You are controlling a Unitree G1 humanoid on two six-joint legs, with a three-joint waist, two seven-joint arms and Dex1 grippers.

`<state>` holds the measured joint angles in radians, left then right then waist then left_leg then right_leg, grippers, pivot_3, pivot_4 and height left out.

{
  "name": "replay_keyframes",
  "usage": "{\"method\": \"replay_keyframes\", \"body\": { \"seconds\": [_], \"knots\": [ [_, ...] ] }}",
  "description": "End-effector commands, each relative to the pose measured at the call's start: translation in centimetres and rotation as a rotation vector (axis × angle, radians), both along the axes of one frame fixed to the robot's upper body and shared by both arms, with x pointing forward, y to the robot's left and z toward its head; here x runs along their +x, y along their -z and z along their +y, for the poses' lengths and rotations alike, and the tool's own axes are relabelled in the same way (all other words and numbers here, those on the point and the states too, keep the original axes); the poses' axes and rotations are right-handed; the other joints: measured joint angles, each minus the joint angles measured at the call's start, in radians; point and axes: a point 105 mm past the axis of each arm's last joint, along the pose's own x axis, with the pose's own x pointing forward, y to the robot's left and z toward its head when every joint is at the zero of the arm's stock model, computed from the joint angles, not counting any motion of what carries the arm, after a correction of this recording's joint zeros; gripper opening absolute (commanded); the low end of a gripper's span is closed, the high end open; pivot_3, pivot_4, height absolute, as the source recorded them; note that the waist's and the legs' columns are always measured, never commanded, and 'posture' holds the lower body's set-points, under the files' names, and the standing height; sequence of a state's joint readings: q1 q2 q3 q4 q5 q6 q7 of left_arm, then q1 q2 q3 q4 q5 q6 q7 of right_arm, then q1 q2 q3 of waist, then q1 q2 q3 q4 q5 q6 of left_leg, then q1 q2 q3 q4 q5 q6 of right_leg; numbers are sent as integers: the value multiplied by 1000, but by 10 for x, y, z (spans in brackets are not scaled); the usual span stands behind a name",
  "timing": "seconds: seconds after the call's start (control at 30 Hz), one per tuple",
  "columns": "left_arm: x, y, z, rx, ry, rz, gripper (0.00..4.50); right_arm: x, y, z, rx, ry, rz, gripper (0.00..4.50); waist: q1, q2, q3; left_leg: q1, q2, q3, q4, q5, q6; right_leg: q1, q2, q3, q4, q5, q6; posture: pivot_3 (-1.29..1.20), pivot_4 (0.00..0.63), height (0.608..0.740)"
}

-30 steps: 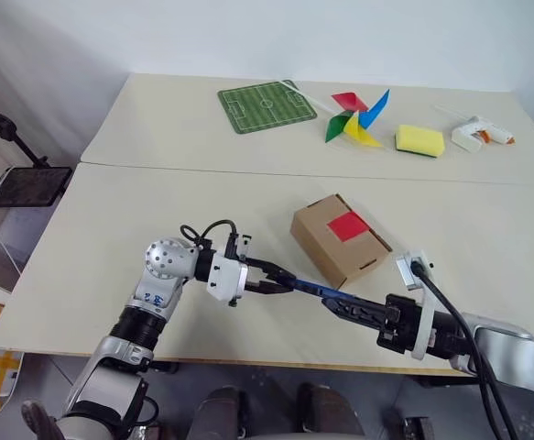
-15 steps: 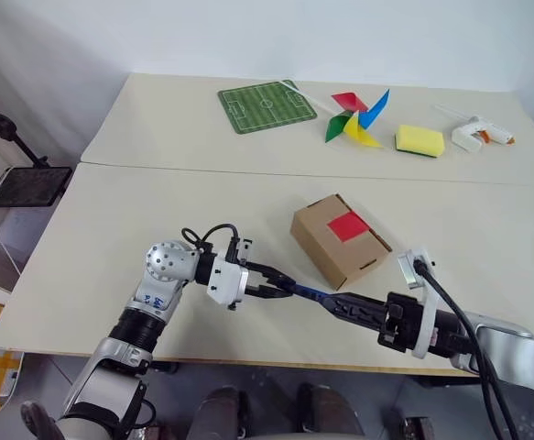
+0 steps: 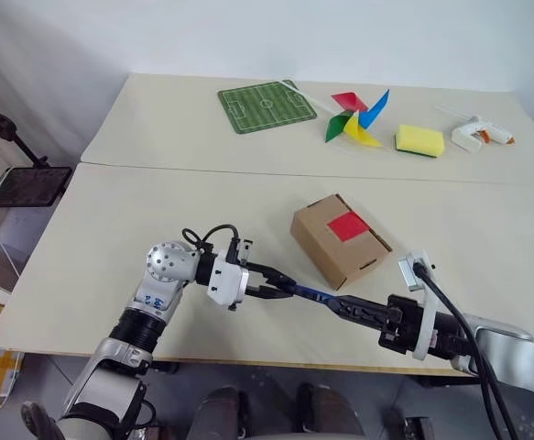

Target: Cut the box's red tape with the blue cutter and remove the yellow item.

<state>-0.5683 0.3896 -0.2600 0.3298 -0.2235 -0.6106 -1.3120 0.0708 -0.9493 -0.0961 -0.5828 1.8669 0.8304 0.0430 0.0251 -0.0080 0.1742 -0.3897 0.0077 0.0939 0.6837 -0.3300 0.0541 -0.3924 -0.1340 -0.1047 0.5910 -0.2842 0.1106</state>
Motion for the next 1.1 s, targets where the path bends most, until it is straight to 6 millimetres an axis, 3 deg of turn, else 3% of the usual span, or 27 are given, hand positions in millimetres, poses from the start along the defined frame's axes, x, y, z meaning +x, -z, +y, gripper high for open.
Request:
{"method": "replay_keyframes", "body": {
  "seconds": [0.03,0.2,0.27,0.43,0.57,0.63,0.7,0.8,0.9,1.1],
  "knots": [
    [-7,-2,-2,-10,31,48,1245,0,-8,1,27,2,-32,155,0,0,0,0,0,0,0,0,0,0,0,0,0,0,0,0,150,740],
    [-7,-11,11,0,-20,159,2599,-4,-12,3,22,-29,-66,155,-2,0,0,0,0,0,0,0,0,0,0,0,0,0,0,0,150,740],
    [-7,-19,24,-8,-69,239,3121,-11,-23,3,49,-61,-133,155,-2,2,1,0,0,0,0,0,0,0,0,0,0,0,0,0,150,740],
    [15,-32,81,-34,-352,542,3127,-24,-43,-32,39,7,-230,155,0,3,2,-1,1,-2,-1,0,0,0,1,-1,1,0,0,0,150,740],
    [34,-39,96,-128,-485,659,3127,-31,-57,-61,-85,81,-314,155,8,4,2,-1,0,-2,-1,-1,0,1,0,0,1,0,1,0,150,740],
    [49,-36,85,-144,-534,655,2499,-29,-70,-84,-196,156,-386,155,16,3,3,-1,-2,-2,-1,-1,1,2,-1,0,0,1,2,0,150,740],
    [56,-35,61,-151,-511,670,1869,-20,-85,-96,-303,193,-459,155,21,3,3,-1,-2,-1,-1,-1,1,2,-1,1,0,2,3,0,150,740],
    [59,-39,22,-130,-433,728,892,-5,-96,-98,-454,163,-518,155,22,2,3,-1,-4,0,-1,-1,2,1,-1,2,-1,2,4,0,150,740],
    [76,-46,-9,-135,-459,695,0,18,-109,-98,-541,151,-551,155,22,1,4,-2,-3,0,-1,0,0,-1,-1,2,0,2,4,0,150,740],
    [89,-51,-54,-103,-467,691,0,52,-115,-97,-681,122,-581,155,11,1,4,-4,-3,2,-1,1,0,-3,2,-3,0,2,3,0,150,740]
  ]
}}
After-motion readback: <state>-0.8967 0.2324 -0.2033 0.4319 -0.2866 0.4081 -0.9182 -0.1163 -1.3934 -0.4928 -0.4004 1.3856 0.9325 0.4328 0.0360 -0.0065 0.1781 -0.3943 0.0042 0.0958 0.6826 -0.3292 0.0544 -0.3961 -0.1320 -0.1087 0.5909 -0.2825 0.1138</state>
